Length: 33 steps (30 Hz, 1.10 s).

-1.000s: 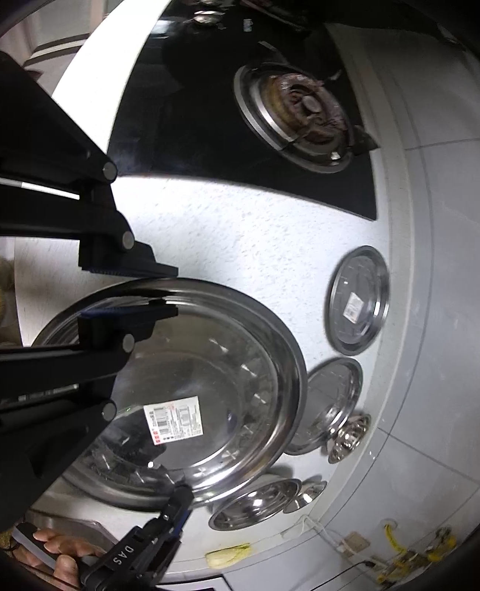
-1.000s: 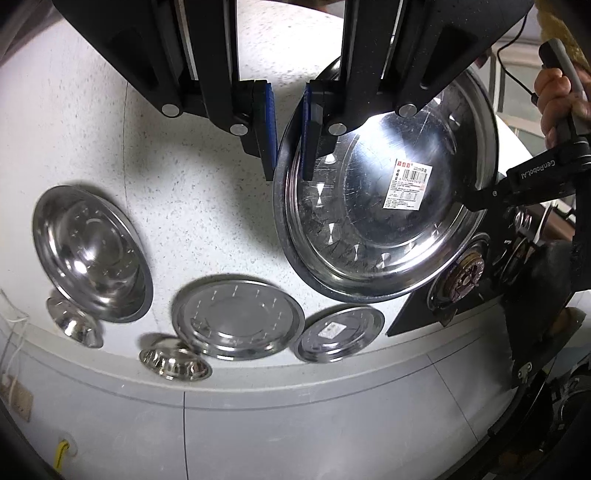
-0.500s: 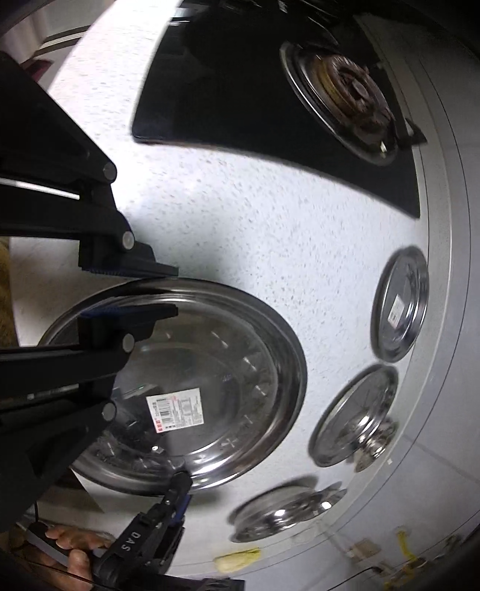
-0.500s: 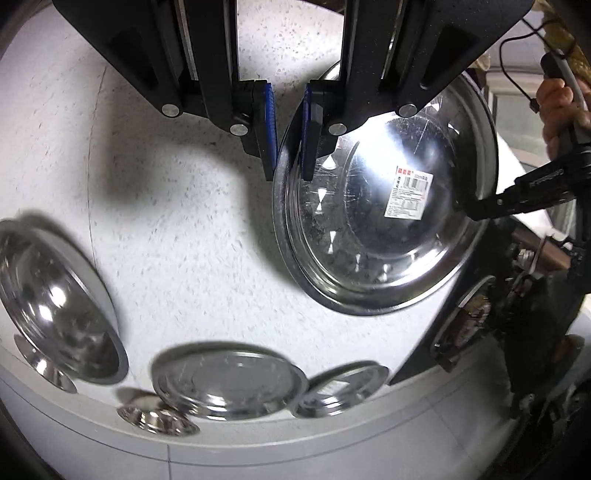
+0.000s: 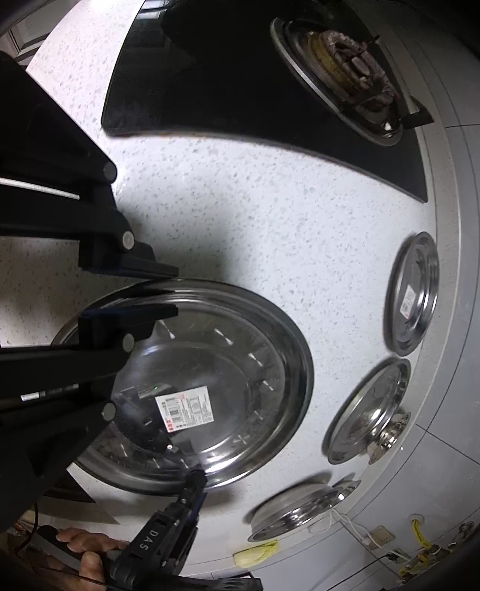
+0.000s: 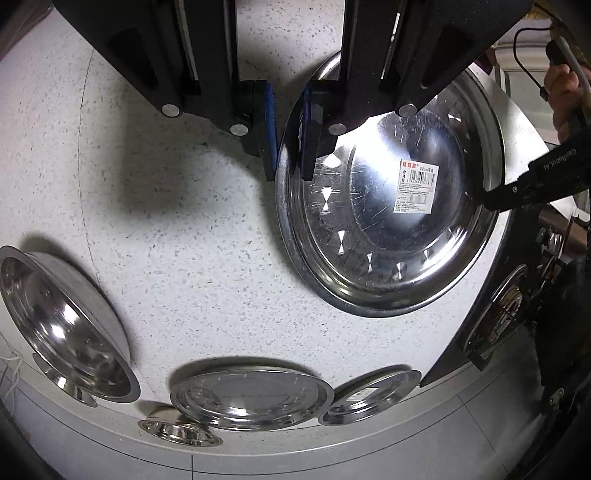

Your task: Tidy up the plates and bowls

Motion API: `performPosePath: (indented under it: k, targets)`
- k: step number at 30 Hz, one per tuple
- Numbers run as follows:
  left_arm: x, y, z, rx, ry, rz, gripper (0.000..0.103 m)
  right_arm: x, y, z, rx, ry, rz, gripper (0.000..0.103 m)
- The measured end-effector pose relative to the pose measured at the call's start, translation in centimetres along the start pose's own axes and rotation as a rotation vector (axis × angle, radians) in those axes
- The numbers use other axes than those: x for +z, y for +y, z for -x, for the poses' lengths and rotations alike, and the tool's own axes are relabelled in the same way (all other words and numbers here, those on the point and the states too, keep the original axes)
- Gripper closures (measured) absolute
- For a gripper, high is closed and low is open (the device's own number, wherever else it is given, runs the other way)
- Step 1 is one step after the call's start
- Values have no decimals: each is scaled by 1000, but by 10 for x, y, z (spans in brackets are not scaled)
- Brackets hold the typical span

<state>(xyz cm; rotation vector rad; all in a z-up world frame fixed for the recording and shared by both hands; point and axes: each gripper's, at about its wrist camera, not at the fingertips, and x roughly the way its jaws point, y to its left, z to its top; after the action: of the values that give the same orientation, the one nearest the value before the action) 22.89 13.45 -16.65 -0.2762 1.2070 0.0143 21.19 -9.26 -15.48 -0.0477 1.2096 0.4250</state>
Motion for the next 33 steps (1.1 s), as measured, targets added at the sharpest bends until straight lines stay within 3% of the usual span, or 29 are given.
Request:
performPosePath:
  k: [6, 10, 12, 14, 15, 16, 18, 21, 23, 26, 29, 33]
  targets:
    - [-1, 1, 15, 24, -61, -12, 90, 3, -5, 7, -5, -9, -5, 92]
    - [18, 2, 47, 63, -152, -19, 90, 15, -14, 32, -25, -75, 19, 81]
    - [38, -2, 54, 15, -163, -4, 90, 32, -21, 46, -41, -123, 33, 77]
    - [73, -13, 49, -132, -127, 30, 88, 64, -33, 62, -51, -185, 25, 65]
    - [87, -16, 43, -180, -107, 46, 80, 81, -39, 65, -39, -199, 12, 51]
    - [109, -25, 30, -221, -85, 69, 72, 105, -48, 65, -29, -204, -2, 45]
    - [137, -38, 8, -246, -67, 74, 72, 137, -61, 58, -47, -191, -17, 45]
    - [174, -55, -37, -267, -5, 111, 72, 188, -75, 22, -67, -103, -42, 45]
    - [189, -60, -63, -230, 18, 141, 72, 210, -88, -2, -83, -53, -52, 45]
    - [202, -63, -91, -194, 38, 174, 72, 229, -107, -31, -112, 4, -85, 46]
    - [208, -66, -106, -208, 38, 189, 73, 238, -114, -50, -137, 37, -81, 48]
    - [214, -67, -112, -233, 29, 207, 74, 245, -116, -67, -151, 69, -44, 61]
